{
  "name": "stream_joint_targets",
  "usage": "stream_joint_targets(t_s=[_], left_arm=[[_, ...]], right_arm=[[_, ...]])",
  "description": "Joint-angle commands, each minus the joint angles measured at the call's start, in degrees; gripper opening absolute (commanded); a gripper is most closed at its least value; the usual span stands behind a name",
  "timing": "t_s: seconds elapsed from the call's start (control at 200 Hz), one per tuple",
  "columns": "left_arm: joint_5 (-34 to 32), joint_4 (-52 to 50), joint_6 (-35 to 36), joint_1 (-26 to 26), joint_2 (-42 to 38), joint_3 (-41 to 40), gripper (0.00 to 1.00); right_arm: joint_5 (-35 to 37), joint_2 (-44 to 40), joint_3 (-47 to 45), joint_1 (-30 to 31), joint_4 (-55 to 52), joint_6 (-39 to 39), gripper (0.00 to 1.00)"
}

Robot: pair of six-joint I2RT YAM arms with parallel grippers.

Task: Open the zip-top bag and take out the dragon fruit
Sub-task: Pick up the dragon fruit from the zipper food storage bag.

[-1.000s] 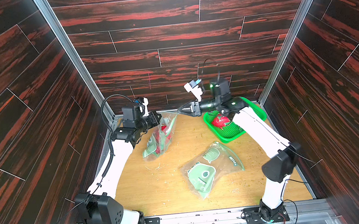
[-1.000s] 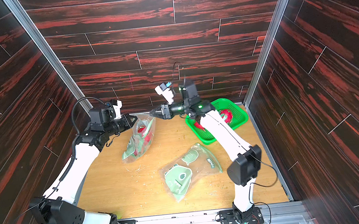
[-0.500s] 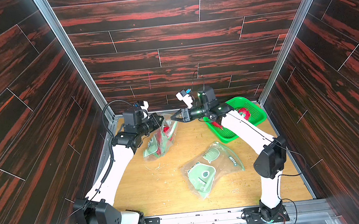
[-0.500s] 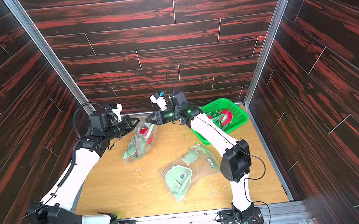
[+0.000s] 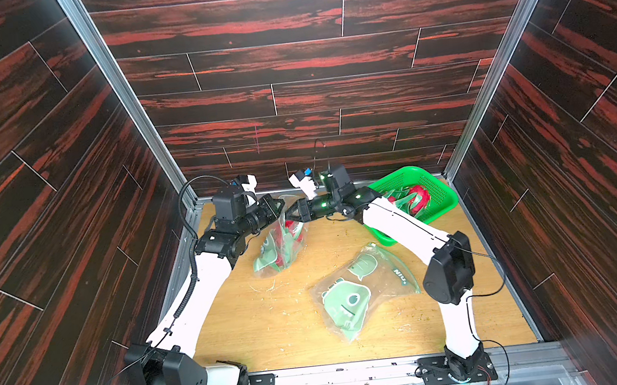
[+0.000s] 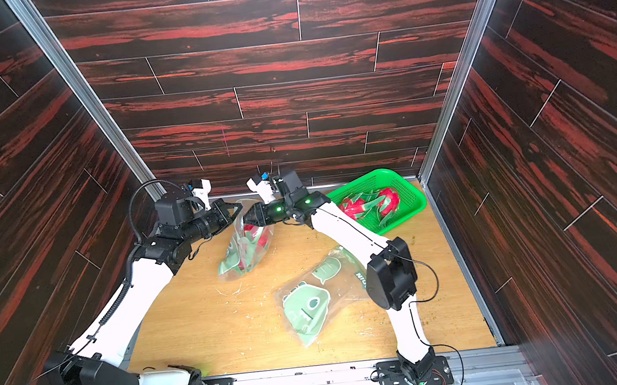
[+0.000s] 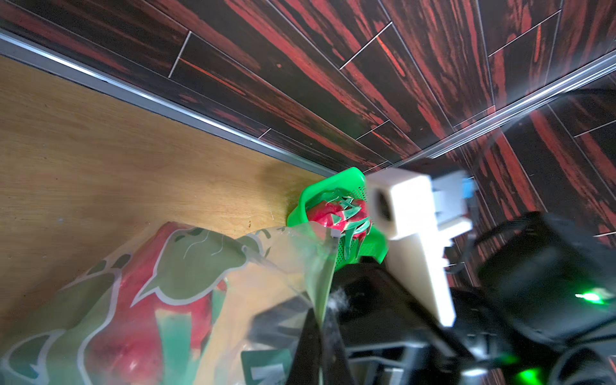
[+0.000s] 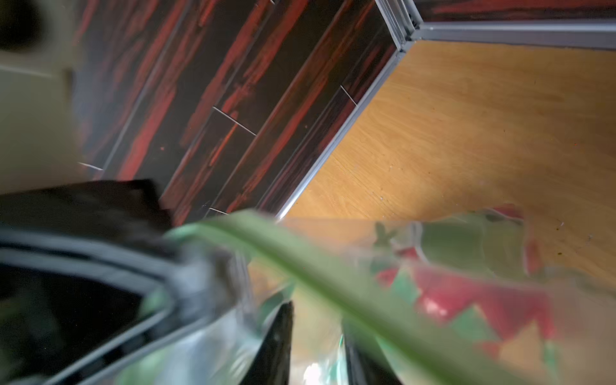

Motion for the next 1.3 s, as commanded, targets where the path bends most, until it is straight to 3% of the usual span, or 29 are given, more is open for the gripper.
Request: stream_joint_targets(t_s=[0.0, 0.23, 0.541, 0.641, 0.832, 0.967, 1.082, 1.298], left_arm=[[1.73, 7.05, -0.3, -0.59, -3.84, 0.49, 0.0], [1.39, 6.63, 0.52, -0.62, -3.69, 0.05, 0.0], [-0.35, 5.33, 2.86, -0.62, -4.05, -1.03, 0.0], [0.02, 6.08, 2.69, -0.61, -4.05, -1.94, 0.0], [-0.64, 5.94, 3.21, -0.61, -4.57, -3.15, 0.0], [-1.5, 4.68, 4.12, -0.61, -4.81, -3.33, 0.0], [-1.59, 4.78, 4.26, -0.61, -4.96, -3.74, 0.0], [0.75, 8.15, 2.49, -0.61, -4.04, -5.37, 0.0]], right_arm=[[3.54, 1.23, 2.16, 0.91, -3.3, -1.84, 0.3], [6.04, 4.7, 8.11, 0.87, -14.49, -3.26, 0.3], [10.42, 0.95, 6.14, 0.92, -21.76, -6.33, 0.3], [12.83, 0.06, 4.98, 0.85, -22.89, -6.97, 0.3], [7.63, -0.61, 3.18, 1.0, -22.38, -5.73, 0.3], [10.4, -1.27, 2.54, 0.97, -24.11, -6.1, 0.3], [17.44, -1.02, 2.7, 0.93, -27.12, -6.17, 0.3], [16.44, -2.45, 2.32, 0.97, -27.7, -6.02, 0.29]])
